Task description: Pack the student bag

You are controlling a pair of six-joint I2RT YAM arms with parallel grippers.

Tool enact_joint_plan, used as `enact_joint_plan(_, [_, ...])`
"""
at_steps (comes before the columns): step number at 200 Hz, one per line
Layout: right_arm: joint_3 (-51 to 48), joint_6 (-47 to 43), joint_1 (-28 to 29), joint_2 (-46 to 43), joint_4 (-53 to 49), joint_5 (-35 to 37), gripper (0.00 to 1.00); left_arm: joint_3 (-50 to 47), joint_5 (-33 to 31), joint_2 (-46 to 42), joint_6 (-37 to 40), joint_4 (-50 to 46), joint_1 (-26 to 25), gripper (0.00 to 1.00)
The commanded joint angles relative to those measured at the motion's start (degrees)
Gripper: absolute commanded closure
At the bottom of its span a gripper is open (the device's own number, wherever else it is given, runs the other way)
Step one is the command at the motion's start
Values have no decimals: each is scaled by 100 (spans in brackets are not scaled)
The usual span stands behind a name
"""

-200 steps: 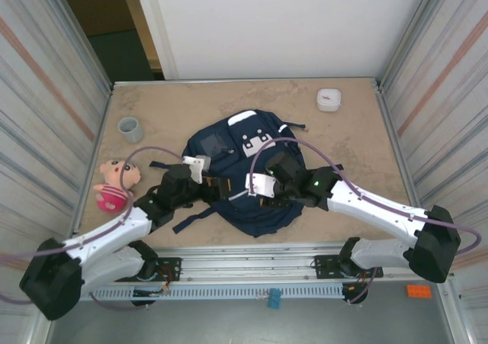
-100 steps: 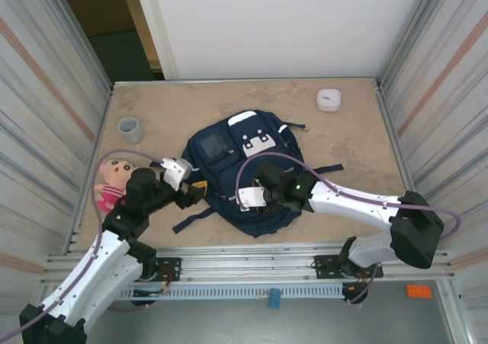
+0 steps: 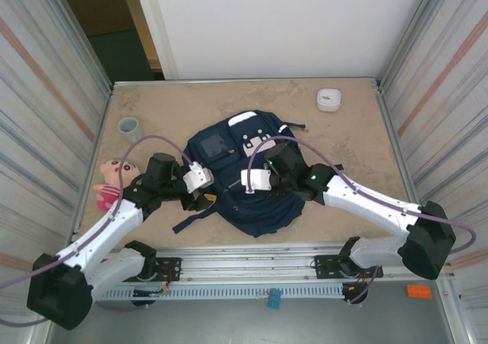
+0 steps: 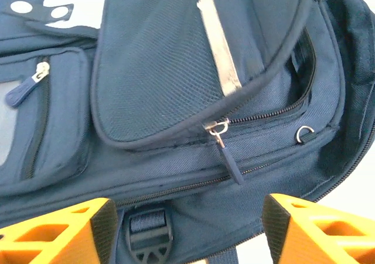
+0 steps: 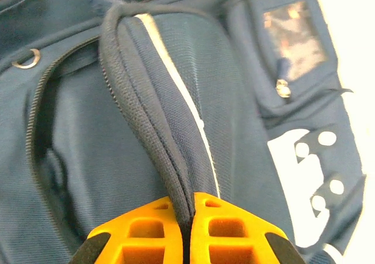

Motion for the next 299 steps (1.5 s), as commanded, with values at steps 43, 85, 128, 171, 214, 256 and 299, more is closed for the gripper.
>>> enact_joint_plan(43, [151,153,-117,3,22,-117,100,616,732,1192,893,60,-359,36])
enact_joint_plan(85, [169,166,-138,24,41,-100,100,554,329,1223,626,86,-715,42])
enact_joint_plan(128, [153,225,-209,-13,111,-148,100,509,-449,1229,136,-194,-783,53])
enact_joint_plan(171, [127,382,-321,-97,197,-235,100,442,-887,1144,-41,-78,-1229,57])
enact_joint_plan(214, [32,620,-451,-132,290,-319,100,668,-765,1276,-676,326,-1483,84])
enact_joint_plan(256, [-190,857,-625,-58,450,-394,100,219,-1399,655,-1703,865,-2144,100])
enact_joint_plan(299, [-292,1060,-655,-112,459,-457,100,-757,-2379,254,-3379,2371,-2479,100])
